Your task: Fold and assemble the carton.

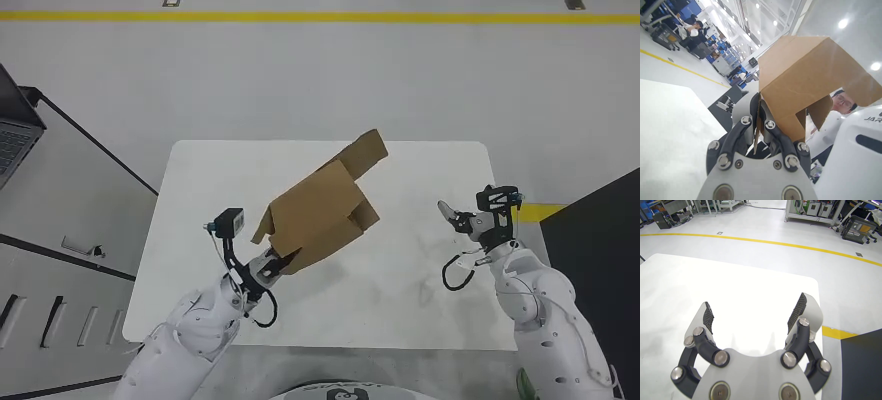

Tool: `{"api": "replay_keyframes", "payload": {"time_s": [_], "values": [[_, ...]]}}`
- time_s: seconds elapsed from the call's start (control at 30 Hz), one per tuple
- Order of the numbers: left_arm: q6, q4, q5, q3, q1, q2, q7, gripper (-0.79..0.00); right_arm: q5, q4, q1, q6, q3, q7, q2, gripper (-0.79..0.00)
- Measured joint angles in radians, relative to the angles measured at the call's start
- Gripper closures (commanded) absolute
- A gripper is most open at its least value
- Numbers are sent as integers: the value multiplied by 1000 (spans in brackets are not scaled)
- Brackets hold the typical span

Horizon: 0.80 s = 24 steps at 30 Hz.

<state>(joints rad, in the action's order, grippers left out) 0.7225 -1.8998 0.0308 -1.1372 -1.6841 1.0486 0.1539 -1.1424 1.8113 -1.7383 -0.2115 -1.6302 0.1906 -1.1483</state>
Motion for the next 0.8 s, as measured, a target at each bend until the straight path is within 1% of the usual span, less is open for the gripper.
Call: {"api": "replay_keyframes", "payload": {"time_s": [0.3,0.37,0.47,0.6,0.7,0.8], "values": [[-4,-2,-9,0,1,0,1,0,0,0,0,0,0,0,0,-785],[-16,-17,-43,14,-2,3,-5,0,0,0,0,0,0,0,0,-785],[-71,-32,-128,37,5,9,-3,0,0,0,0,0,0,0,0,-785],[-172,-56,-238,70,27,17,19,0,0,0,0,0,0,0,0,-785],[-236,-66,-330,79,38,22,32,0,0,0,0,0,0,0,0,-785],[-267,-78,-429,84,35,27,29,0,0,0,0,0,0,0,0,-785]]}}
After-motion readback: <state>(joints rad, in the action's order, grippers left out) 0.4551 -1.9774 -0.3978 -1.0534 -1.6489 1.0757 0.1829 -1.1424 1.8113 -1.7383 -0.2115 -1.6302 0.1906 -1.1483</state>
